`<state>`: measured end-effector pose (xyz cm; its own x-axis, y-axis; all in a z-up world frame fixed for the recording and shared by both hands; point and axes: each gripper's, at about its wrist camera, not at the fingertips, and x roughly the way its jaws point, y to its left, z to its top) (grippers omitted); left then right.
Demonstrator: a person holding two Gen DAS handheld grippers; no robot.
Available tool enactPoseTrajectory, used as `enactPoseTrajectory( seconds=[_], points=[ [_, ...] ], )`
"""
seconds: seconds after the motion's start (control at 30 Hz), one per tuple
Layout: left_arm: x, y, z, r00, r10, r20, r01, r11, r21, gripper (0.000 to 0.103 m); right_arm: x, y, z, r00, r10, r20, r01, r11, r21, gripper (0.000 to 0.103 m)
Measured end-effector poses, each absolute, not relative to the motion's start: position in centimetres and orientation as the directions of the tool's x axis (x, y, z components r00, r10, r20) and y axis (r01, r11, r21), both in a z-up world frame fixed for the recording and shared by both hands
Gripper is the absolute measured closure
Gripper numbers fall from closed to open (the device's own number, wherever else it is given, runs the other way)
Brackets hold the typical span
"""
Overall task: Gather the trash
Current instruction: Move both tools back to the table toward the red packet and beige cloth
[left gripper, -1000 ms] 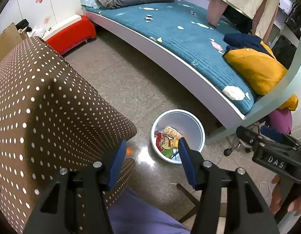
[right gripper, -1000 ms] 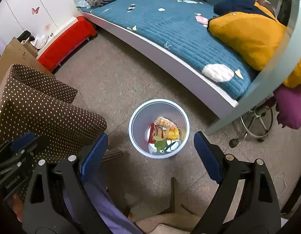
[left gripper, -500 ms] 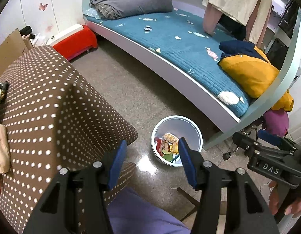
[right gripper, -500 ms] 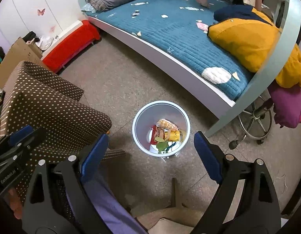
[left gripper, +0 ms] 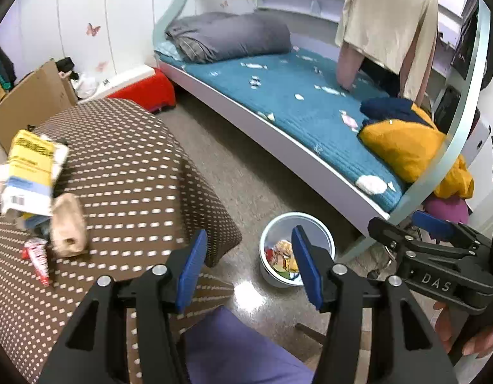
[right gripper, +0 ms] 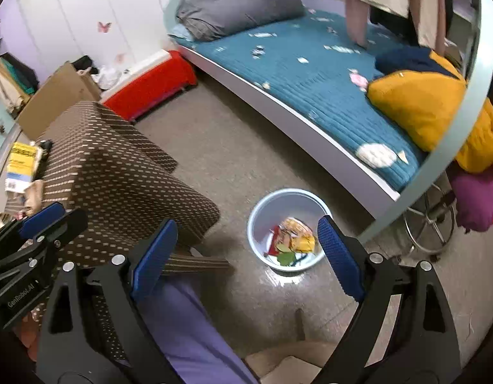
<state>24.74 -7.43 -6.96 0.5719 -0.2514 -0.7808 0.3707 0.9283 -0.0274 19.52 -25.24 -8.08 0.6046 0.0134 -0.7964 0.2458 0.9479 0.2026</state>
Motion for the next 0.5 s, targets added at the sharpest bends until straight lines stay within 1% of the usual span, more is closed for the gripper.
enactPoseTrajectory(
  seconds=[0.23,0.5],
  points=[
    [23.3,-3.5,-5.1,0.632,-0.209,-0.746,0.293,0.956,-0.02,0.048,19.7,-21.4,-6.0,0.647,0.067,-0.76,0.143,0.968,0.208,0.015],
    [22.4,1.7,-4.4,0.665,-0.14,-0.734,0.176,0.984,-0.028,0.048,20.7,-15.9,-4.8,0.656,0.15,-0.74,0.008,0.979,0.205,0.015]
  ],
)
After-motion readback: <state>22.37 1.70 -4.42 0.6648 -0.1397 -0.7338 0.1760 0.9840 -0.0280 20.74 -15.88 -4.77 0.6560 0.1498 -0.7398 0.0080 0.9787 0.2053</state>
